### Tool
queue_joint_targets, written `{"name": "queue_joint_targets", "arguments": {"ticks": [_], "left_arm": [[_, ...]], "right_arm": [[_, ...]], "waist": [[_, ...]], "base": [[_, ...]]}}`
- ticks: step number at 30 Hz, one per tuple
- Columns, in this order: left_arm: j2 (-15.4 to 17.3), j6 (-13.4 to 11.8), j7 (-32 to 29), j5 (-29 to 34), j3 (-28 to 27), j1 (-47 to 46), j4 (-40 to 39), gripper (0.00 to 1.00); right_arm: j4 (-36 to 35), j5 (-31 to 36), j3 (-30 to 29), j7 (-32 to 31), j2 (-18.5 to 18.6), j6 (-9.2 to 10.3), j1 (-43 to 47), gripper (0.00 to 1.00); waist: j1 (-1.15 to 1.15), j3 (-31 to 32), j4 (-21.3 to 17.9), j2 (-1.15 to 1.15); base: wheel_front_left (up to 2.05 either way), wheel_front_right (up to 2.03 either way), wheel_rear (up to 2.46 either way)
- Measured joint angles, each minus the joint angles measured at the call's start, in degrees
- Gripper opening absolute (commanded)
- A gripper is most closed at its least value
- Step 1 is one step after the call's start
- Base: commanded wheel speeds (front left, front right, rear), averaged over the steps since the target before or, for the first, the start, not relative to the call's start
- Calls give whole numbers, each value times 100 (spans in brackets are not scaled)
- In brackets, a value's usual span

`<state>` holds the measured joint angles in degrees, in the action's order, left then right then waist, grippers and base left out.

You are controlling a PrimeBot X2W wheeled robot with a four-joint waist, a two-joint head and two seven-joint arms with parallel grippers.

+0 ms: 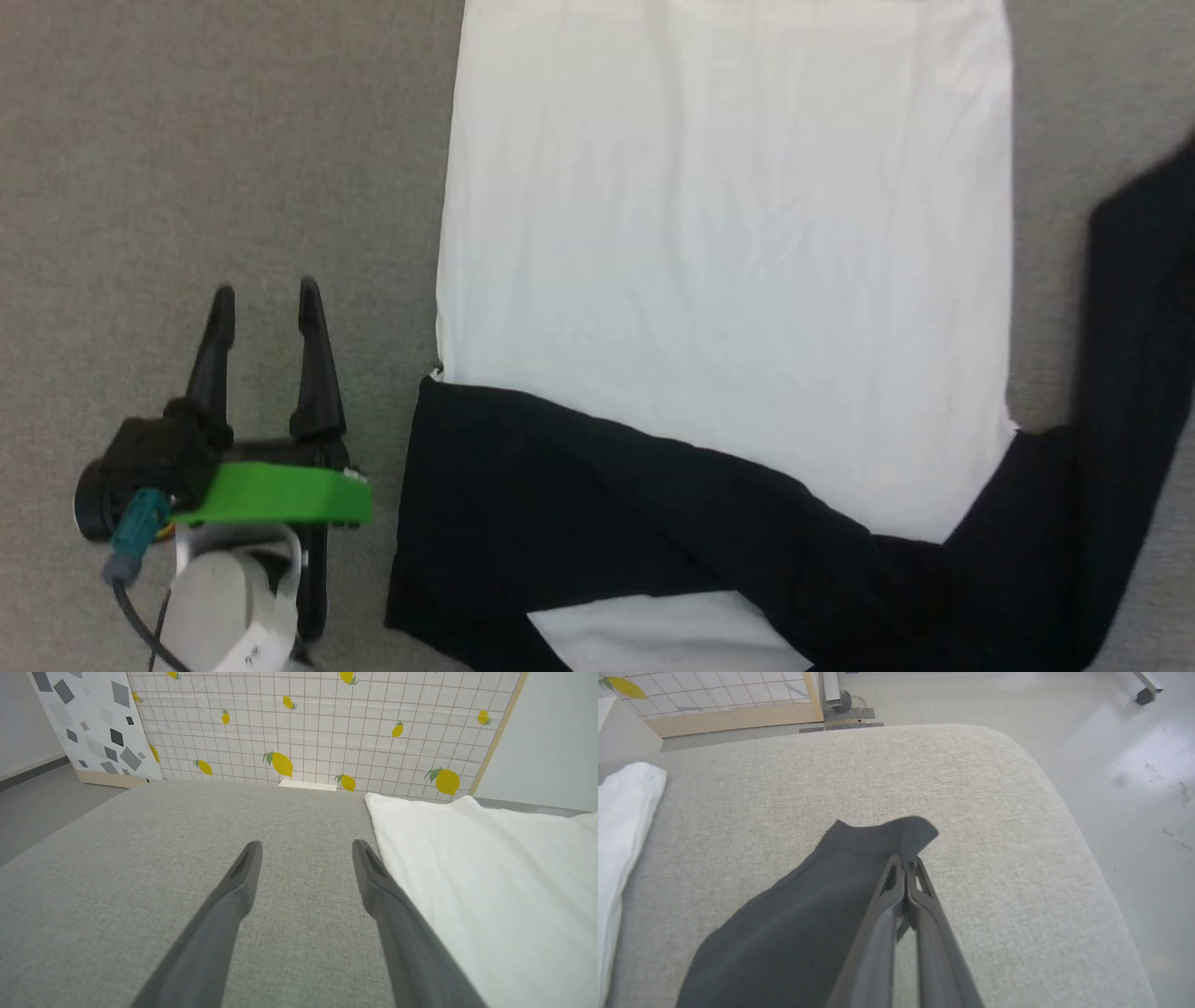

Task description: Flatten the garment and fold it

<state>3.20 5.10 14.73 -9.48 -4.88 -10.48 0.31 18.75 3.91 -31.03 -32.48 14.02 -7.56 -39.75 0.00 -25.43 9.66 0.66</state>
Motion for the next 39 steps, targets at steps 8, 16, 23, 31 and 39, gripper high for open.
{"name": "queue_joint_targets", "arguments": {"ticks": [8, 16, 23, 31, 39], "left_arm": [[-1, 90, 0, 86, -155, 571, 149, 100], [1, 123, 0, 94, -236, 964, 254, 100], [3, 143, 0, 94, -225, 1022, 308, 100], [9, 151, 0, 94, -162, 1018, 368, 100], [11, 190, 0, 92, -77, 1006, 386, 100]], "right_arm": [[-1285, -521, -330, 155, 130, 0, 1545, 0], [-2891, -1083, 60, -24, -121, 0, 2515, 0], [-4454, -1440, 1179, -336, -320, 0, 3038, 0], [-5331, -1467, 3351, -490, -501, 0, 3135, 0], [-4307, -1283, 5598, -198, -678, 0, 2909, 0]], "waist": [[-1, 868, -243, 0], [-1, 1574, -563, 0], [-1, 1931, -852, 0], [-1, 2041, -901, 0], [-1, 1963, -749, 0]], "base": [[0, 0, 0], [0, 0, 0], [0, 0, 0], [0, 0, 0], [0, 0, 0]]}}
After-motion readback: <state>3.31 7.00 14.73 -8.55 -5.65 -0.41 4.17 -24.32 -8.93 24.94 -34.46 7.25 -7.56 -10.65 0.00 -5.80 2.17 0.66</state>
